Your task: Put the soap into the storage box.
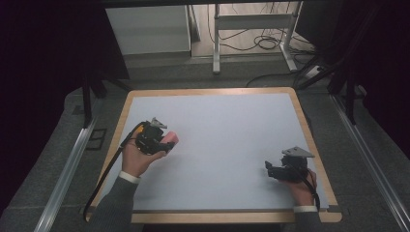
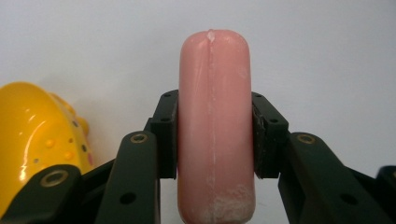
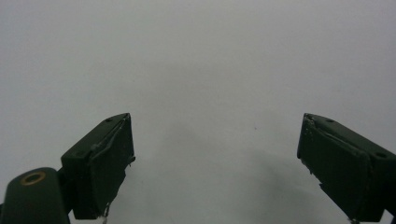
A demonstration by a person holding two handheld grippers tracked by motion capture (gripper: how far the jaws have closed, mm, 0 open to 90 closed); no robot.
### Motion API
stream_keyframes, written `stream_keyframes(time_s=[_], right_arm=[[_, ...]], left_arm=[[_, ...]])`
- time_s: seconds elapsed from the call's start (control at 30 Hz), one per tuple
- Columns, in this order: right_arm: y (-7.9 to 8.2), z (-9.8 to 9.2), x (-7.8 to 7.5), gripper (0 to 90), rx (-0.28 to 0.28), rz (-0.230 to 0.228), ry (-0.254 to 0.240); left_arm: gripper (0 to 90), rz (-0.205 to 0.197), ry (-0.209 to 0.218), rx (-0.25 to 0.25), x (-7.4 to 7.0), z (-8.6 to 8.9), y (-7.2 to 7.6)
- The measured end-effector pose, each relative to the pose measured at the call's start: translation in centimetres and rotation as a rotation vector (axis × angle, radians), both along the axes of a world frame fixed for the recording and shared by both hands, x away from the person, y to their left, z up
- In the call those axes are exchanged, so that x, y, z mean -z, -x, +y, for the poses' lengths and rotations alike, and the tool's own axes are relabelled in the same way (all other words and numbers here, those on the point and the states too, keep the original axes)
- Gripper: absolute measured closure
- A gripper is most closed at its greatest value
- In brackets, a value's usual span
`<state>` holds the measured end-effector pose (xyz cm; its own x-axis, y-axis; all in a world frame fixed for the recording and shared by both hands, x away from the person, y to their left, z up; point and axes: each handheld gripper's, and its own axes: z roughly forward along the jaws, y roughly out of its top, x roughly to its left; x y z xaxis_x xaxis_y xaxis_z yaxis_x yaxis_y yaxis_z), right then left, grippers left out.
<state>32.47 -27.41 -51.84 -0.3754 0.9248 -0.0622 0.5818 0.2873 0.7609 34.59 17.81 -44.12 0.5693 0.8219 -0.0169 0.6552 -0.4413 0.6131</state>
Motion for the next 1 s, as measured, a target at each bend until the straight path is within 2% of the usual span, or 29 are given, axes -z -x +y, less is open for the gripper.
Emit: stream_keyframes(time_s=[0.53,1.0], right_arm=[[0.0,-0.1,-0.1,10.6,0.000,-0.001,0.000],[0.0,-0.2,0.0,10.6,0.001,0.001,0.000]], left_arm=[[60.1,-0.007,0.013,-0.043,-0.5,1.8,-0.7],[60.1,0.010,0.024,-0.084,-0.7,3.3,-1.8]])
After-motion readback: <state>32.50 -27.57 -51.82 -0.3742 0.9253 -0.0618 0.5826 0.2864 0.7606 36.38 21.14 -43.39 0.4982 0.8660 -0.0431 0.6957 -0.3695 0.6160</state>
